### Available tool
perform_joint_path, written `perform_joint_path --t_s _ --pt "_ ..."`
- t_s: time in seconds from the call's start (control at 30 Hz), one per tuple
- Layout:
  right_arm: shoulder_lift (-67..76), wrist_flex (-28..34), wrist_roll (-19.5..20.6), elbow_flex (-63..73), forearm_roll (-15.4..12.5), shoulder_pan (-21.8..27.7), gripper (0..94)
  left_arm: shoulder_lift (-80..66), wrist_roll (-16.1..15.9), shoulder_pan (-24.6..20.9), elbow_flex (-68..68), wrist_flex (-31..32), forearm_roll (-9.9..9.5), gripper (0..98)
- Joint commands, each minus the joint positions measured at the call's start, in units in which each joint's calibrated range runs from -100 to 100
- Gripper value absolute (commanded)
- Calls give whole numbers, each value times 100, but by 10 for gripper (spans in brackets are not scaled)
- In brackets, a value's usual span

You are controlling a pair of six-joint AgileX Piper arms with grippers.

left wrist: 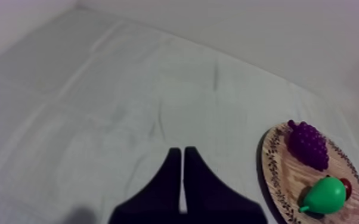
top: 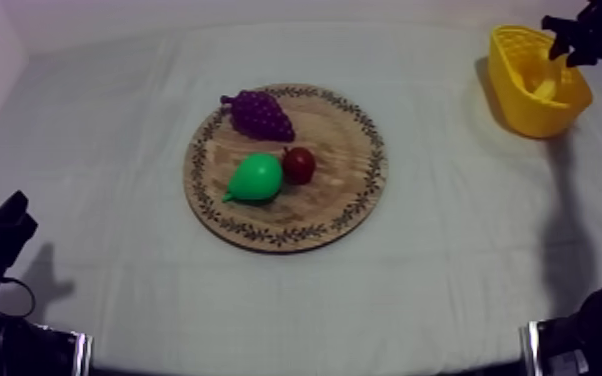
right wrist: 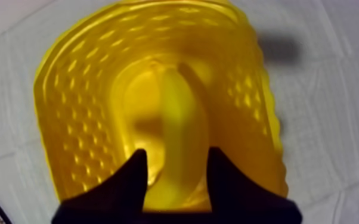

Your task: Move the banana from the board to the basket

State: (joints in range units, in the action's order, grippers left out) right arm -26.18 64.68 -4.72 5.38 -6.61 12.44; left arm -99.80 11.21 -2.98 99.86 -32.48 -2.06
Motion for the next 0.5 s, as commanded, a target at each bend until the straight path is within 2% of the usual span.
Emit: perform_joint_path --t_s 0.0,0.2,0.33,0.47 --pt "29 -54 -7 -31 -32 13 331 -3 0 -3 3 -2 -1 1" --pt "166 -287 24 -149 44 8 264 -3 0 -3 3 -2 -1 1" --pt "475 -514 -1 -417 72 4 96 -3 0 -3 3 -2 -1 1" --pt "1001 -818 69 -954 235 -87 25 -3 0 -3 3 -2 -1 1"
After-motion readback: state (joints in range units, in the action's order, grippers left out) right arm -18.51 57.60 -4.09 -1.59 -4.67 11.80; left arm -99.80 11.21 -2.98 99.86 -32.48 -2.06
